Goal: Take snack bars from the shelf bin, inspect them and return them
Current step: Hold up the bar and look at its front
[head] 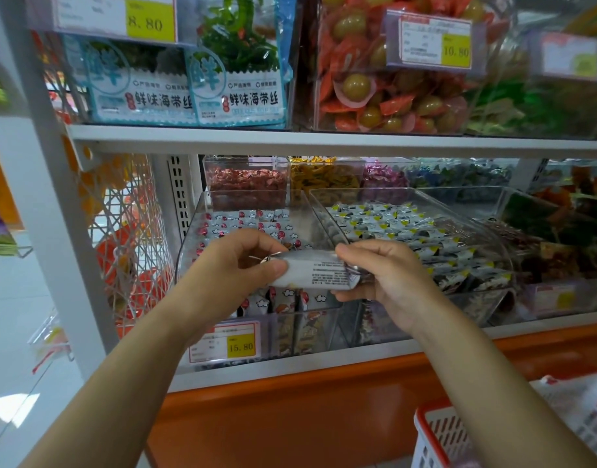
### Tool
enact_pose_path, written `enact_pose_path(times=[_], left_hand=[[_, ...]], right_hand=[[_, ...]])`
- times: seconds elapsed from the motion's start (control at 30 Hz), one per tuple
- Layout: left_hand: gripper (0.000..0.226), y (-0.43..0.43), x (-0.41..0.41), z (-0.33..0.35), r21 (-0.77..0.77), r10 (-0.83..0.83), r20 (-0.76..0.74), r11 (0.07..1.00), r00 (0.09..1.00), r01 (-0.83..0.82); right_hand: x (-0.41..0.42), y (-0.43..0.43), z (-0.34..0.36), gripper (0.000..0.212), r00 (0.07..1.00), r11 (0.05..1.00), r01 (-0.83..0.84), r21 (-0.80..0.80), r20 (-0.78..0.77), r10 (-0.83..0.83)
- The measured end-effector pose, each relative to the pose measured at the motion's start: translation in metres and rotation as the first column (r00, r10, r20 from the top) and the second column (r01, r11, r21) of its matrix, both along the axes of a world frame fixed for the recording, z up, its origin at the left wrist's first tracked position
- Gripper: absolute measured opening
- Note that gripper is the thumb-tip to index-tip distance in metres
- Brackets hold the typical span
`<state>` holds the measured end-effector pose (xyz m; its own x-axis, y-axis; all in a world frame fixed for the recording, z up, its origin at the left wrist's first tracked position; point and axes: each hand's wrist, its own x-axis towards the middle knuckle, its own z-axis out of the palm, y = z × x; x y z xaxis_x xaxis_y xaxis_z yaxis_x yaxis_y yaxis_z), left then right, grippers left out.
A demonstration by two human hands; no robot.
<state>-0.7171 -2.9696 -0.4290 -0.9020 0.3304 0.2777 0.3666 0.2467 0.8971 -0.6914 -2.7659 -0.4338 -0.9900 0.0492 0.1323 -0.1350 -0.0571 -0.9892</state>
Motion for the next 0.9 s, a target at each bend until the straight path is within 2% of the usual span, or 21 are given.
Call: enact_pose_path(times=[0.13, 0.2, 0.27, 0.37, 0.47, 0.6, 0.7, 0.8, 0.9], left_hand=[[0.008, 0.0, -0.003, -0.005, 0.016, 0.051, -0.005, 0.999, 0.999, -0.051], [0.008, 0.001, -0.006, -0.007, 0.053, 0.102, 0.025, 0.993, 0.995, -0.103], [0.009, 0.005, -0.008, -0.007, 0.102, 0.135, 0.043, 0.985, 0.99, -0.139], [0.012, 0.013, -0.009, -0.004, 0.147, 0.164, 0.018, 0.975, 0.986, -0.165], [0.015, 0.024, -0.009, -0.002, 0.205, 0.163, 0.006, 0.965, 0.987, -0.161], [0.03, 0.032, -0.022, -0.006, -0.101, 0.266, -0.243, 0.949, 0.933, -0.297], [0.03, 0.039, -0.036, -0.013, -0.371, 0.135, -0.314, 0.894, 0.94, -0.252], [0.028, 0.052, -0.051, -0.019, -0.621, -0.009, -0.303, 0.761, 0.953, -0.19], [0.039, 0.061, -0.066, -0.024, -0.811, -0.108, -0.256, 0.565, 0.961, -0.153]], right_hand=[[-0.003, -0.003, -0.006, 0.019, 0.998, 0.999, 0.028, 0.046, -0.059, -0.025], [-0.002, -0.005, -0.006, 0.029, 0.996, 1.0, -0.009, 0.017, -0.093, 0.011], [-0.002, -0.005, -0.006, 0.04, 0.987, 0.995, -0.028, 0.095, -0.155, 0.042], [-0.003, -0.004, -0.005, 0.037, 0.958, 0.95, 0.082, 0.3, -0.288, 0.009], [-0.008, -0.001, -0.003, 0.025, 0.916, 0.942, 0.237, 0.239, -0.377, -0.135], [-0.017, 0.012, -0.003, 0.027, 0.839, 0.884, 0.464, 0.06, -0.349, -0.417], [-0.023, 0.016, -0.004, 0.029, 0.804, 0.843, 0.535, 0.055, -0.34, -0.488], [-0.028, 0.017, -0.005, 0.029, 0.792, 0.829, 0.556, 0.062, -0.342, -0.505], [-0.031, 0.016, -0.008, 0.029, 0.795, 0.831, 0.552, 0.061, -0.339, -0.503]])
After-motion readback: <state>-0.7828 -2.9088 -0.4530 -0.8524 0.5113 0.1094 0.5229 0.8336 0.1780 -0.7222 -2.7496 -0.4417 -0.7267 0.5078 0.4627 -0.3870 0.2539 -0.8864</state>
